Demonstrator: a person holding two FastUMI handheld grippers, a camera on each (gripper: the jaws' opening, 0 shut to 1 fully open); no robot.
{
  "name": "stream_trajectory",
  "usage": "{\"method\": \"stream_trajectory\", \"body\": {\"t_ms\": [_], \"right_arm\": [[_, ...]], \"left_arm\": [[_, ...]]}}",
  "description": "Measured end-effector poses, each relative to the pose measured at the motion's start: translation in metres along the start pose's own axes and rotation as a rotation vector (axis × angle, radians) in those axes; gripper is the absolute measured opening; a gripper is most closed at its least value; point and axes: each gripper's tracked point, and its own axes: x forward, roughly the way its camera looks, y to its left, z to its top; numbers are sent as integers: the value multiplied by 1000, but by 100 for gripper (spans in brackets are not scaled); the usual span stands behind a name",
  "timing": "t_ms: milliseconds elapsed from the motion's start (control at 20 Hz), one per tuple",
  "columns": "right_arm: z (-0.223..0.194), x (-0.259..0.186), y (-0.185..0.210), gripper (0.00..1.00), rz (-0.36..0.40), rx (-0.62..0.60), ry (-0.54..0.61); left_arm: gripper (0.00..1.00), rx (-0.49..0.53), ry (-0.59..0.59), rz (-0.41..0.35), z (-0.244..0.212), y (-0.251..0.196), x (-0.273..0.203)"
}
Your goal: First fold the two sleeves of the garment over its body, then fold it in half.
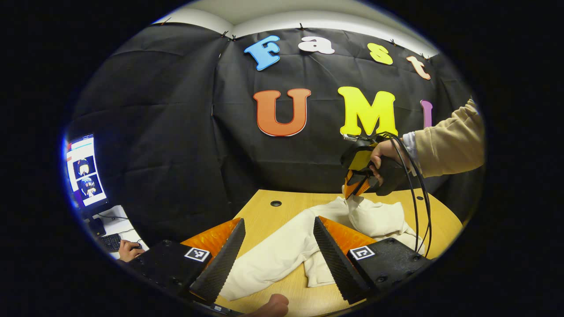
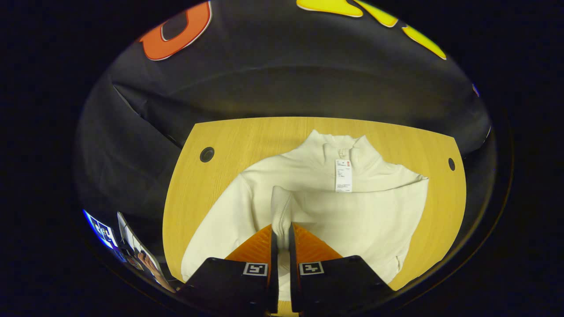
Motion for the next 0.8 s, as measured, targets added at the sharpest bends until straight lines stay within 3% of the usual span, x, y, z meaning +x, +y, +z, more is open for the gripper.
{"method": "stream_trajectory", "body": {"t_ms": [300,550,750,800], "right_arm": [[-7,53,50,11,15,-15,15],[-12,74,55,9,-36,-25,15],[-12,74,63,20,14,2,16],[-12,74,63,19,13,6,12]], "left_arm": [[99,14,24,40,-20,26,-6],[99,14,51,74,-37,38,-18],[99,-9,69,88,-45,43,-23],[99,-8,68,90,-44,43,-23]]}}
